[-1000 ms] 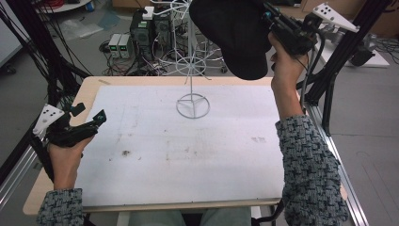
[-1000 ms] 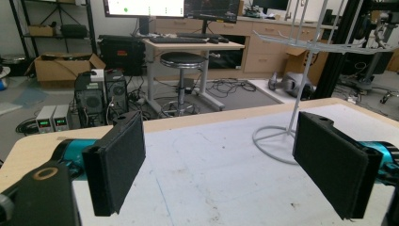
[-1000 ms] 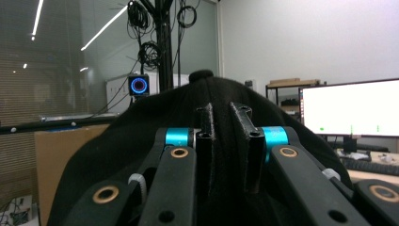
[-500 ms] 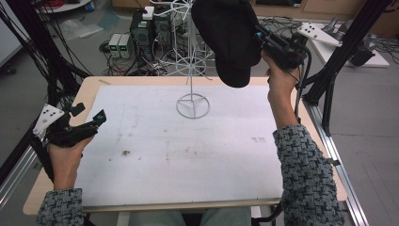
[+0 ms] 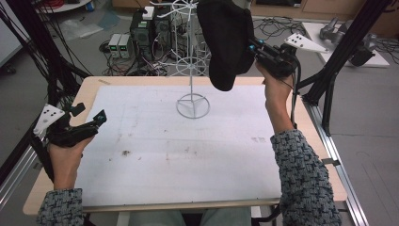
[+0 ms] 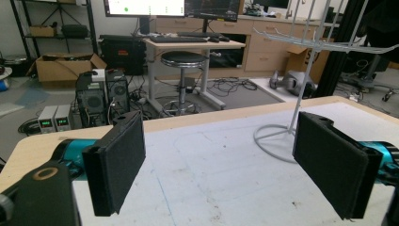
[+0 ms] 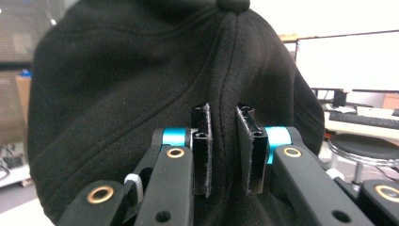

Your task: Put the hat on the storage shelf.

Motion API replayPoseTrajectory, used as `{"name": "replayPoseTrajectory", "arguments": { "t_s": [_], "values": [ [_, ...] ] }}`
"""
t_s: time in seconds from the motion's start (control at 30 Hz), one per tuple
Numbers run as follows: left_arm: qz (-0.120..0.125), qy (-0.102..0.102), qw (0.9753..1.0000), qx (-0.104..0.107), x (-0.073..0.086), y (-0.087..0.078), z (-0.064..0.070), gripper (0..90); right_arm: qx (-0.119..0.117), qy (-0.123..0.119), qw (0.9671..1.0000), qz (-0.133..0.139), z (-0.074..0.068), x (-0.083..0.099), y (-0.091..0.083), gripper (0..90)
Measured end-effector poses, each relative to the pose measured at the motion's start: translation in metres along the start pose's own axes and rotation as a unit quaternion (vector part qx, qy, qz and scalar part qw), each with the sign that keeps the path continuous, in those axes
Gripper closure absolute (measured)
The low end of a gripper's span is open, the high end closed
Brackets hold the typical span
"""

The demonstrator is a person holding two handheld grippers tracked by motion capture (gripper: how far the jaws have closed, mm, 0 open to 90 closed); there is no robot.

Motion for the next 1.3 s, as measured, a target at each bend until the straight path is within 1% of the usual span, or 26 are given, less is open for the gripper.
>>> {"name": "replayPoseTrajectory", "arguments": {
  "t_s": [0.13,0.2,0.23,0.27,0.3,0.37,0.4,0.5,0.67,0.73,0.83,0.87,0.9,0.93,1.1,1.13,1.17,1.2,1.27,1.3],
  "values": [
    [0.0,0.0,1.0,0.0,0.0,0.0,0.0,17.8,0.01,-0.011,0.9997,-0.022,-0.002,0.006,0.004,77.4],
    [0.0,0.001,1.0,0.001,0.0,0.0,0.0,17.8,0.01,-0.012,0.9996,-0.024,-0.002,0.007,0.005,77.1],
    [-0.001,0.001,1.0,0.0,0.0,0.0,0.0,17.8,0.011,-0.014,0.9993,-0.032,-0.003,0.009,0.006,76.5],
    [-0.001,0.001,1.0,0.0,0.0,0.0,0.0,17.8,0.011,-0.014,0.9993,-0.032,-0.003,0.009,0.006,76.5],
    [0.0,0.0,1.0,0.0,0.0,-0.001,-0.001,17.8,0.013,-0.021,0.999,-0.036,-0.004,0.011,0.008,75.6],
    [0.001,0.0,1.0,0.0,-0.001,-0.001,-0.001,17.8,0.015,-0.027,0.9987,-0.041,-0.005,0.012,0.01,75.2],
    [0.001,0.0,1.0,0.0,-0.001,-0.001,-0.001,17.8,0.015,-0.027,0.9987,-0.041,-0.005,0.012,0.01,75.2],
    [0.001,0.002,1.0,0.001,-0.001,-0.001,-0.001,17.8,0.017,-0.02,0.9982,-0.053,-0.005,0.017,0.013,74.1],
    [0.0,0.001,1.0,0.0,-0.001,-0.001,-0.002,17.8,0.018,-0.021,0.9982,-0.053,-0.004,0.018,0.015,70.0],
    [0.001,0.001,1.0,0.001,-0.001,-0.001,-0.002,17.8,0.023,-0.022,0.998,-0.055,-0.004,0.019,0.015,65.9],
    [0.001,0.001,1.0,0.0,-0.001,-0.002,-0.002,17.8,0.027,-0.024,0.9978,-0.055,-0.003,0.018,0.014,63.0],
    [0.002,0.001,1.0,0.0,-0.001,-0.002,-0.002,17.8,0.034,-0.024,0.9975,-0.057,-0.003,0.018,0.013,61.1],
    [0.002,0.0,1.0,0.0,-0.002,-0.002,-0.002,17.8,0.035,-0.029,0.9974,-0.055,-0.002,0.017,0.012,59.8],
    [0.002,0.0,1.0,0.0,-0.002,-0.002,-0.002,17.8,0.035,-0.029,0.9974,-0.055,-0.002,0.017,0.012,59.8],
    [0.003,0.0,1.0,0.0,-0.002,-0.002,-0.002,17.8,0.048,-0.032,0.9968,-0.054,0.0,0.013,0.006,46.9],
    [0.003,0.0,1.0,0.0,-0.002,-0.002,-0.002,17.8,0.048,-0.032,0.9968,-0.054,0.0,0.013,0.006,46.9],
    [0.002,0.001,1.0,0.0,-0.002,-0.003,-0.002,17.8,0.051,-0.031,0.9967,-0.055,0.0,0.012,0.003,41.0],
    [0.002,0.001,1.0,0.0,-0.002,-0.003,-0.002,17.8,0.056,-0.029,0.9965,-0.055,0.001,0.011,0.002,38.0],
    [0.003,0.001,1.0,0.0,-0.003,-0.003,-0.002,17.8,0.056,-0.026,0.9966,-0.055,0.0,0.01,-0.001,36.4],
    [0.003,0.0,1.0,0.0,-0.003,-0.003,-0.002,17.8,0.063,-0.032,0.9964,-0.047,0.001,0.008,-0.006,32.6]
  ]
}}
Point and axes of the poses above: each handheld gripper's, and its own axes: y roughly forward along the jaws, x roughly out of its underside, z roughly to its right, the point moved 8 cm from there along y, roughly forward along the jaws, and after that the axes turned 1 degree about y, right-handed, at the moved point
